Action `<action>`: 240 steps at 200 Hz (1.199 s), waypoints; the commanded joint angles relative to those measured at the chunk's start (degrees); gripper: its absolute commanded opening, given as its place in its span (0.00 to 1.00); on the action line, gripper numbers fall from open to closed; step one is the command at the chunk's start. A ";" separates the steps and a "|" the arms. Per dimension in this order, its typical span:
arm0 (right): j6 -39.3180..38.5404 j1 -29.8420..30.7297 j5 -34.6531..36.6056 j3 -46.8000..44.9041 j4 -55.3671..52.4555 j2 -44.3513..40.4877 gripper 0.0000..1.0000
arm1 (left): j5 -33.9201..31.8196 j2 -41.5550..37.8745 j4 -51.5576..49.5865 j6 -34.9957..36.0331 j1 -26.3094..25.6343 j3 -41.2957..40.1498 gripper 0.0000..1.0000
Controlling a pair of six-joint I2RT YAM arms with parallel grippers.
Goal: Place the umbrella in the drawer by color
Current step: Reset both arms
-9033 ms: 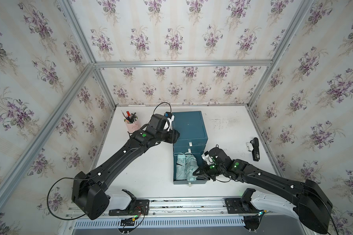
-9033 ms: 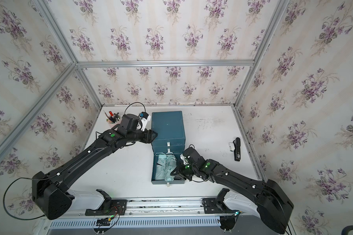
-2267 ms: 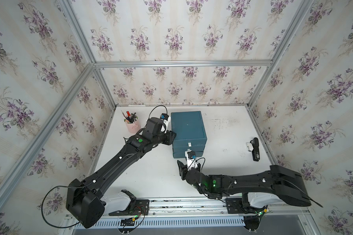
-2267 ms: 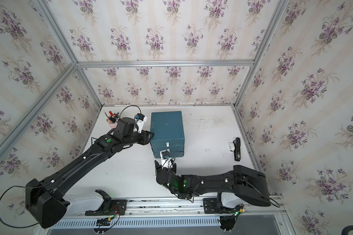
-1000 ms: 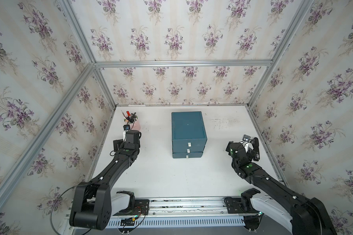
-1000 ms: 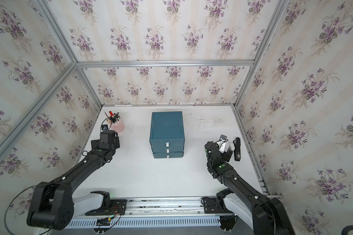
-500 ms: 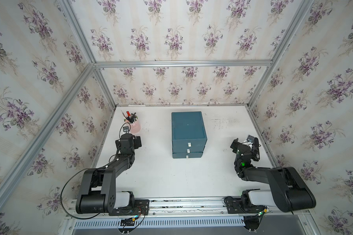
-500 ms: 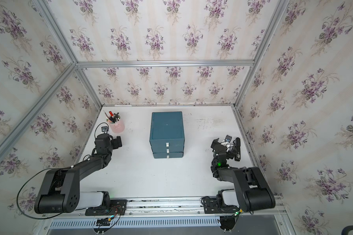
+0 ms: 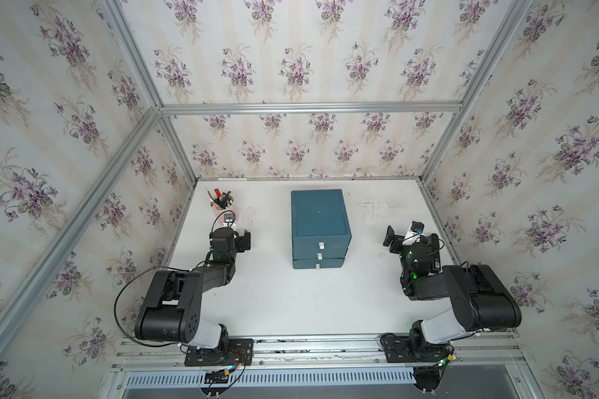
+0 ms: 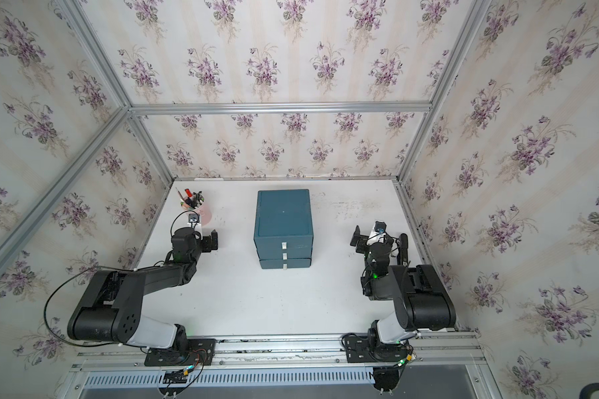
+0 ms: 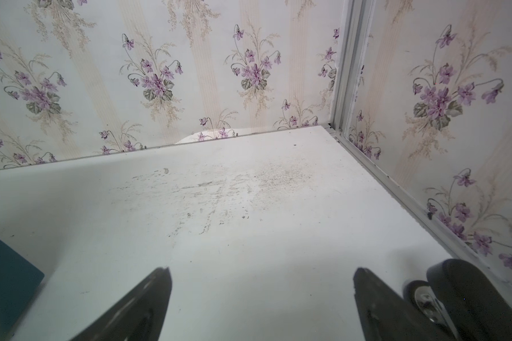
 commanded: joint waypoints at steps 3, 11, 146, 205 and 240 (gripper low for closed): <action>-0.92 0.11 -0.89 0.10 1.81 -0.03 1.00 | -0.27 0.17 1.19 0.56 0.09 0.31 1.00; -0.83 0.11 -0.81 0.24 1.16 -0.29 1.00 | -0.27 0.10 1.16 0.59 0.09 0.30 1.00; -0.92 0.11 -0.89 0.25 1.35 -0.11 1.00 | -0.27 0.23 0.89 0.56 0.09 0.52 1.00; -0.91 0.11 -0.89 0.30 1.35 -0.05 1.00 | -0.27 0.17 0.93 0.61 0.09 0.44 1.00; -0.96 0.11 -0.93 0.22 1.36 -0.10 1.00 | -0.27 0.23 0.97 0.54 0.09 0.52 1.00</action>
